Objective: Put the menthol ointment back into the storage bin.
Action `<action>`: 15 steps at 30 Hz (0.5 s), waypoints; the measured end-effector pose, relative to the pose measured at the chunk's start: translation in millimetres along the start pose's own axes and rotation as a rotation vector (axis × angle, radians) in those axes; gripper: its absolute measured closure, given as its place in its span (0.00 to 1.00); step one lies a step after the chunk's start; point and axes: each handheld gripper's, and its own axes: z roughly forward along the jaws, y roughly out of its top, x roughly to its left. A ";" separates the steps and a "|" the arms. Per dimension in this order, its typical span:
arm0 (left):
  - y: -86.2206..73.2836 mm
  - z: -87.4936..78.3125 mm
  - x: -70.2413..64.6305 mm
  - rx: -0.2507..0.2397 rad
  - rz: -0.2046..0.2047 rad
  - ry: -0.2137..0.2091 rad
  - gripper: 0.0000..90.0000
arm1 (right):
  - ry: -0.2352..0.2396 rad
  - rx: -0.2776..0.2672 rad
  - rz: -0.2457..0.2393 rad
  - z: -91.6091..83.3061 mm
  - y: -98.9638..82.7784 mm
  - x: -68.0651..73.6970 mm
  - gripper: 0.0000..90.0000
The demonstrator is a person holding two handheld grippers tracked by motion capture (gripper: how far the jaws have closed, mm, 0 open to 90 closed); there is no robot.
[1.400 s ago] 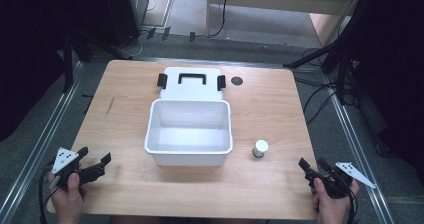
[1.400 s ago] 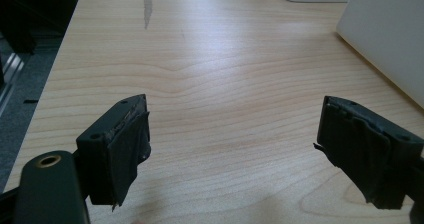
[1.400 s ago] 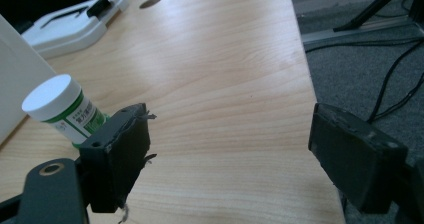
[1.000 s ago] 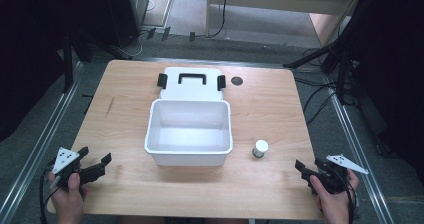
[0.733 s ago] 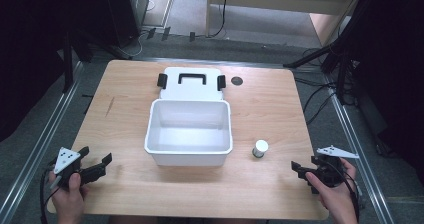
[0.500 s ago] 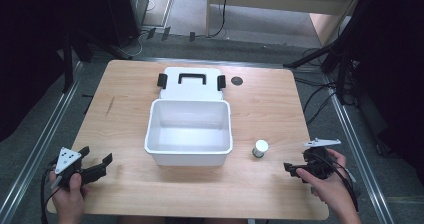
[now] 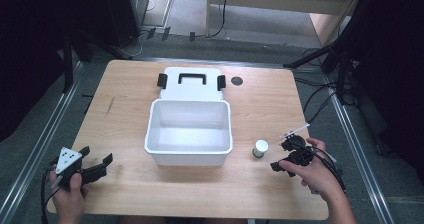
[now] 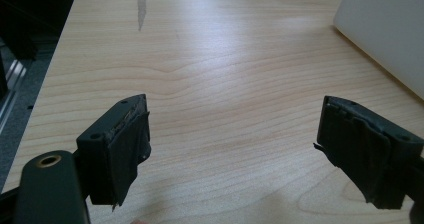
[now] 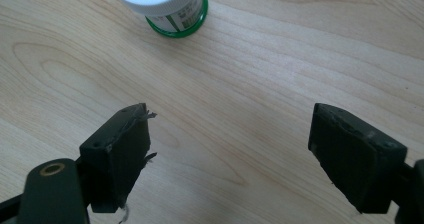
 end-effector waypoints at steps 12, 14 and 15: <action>0.0 0.1 0.1 0.001 -0.002 0.000 0.16 | 0.016 0.076 -0.031 1.8 20.4 10.5 0.19; 0.1 0.2 -0.3 0.002 0.003 -0.001 0.16 | 0.007 0.102 -0.043 2.2 25.3 15.3 0.19; 0.1 0.2 -0.3 0.003 0.004 -0.001 0.17 | 0.007 0.102 -0.051 2.4 26.9 16.7 0.19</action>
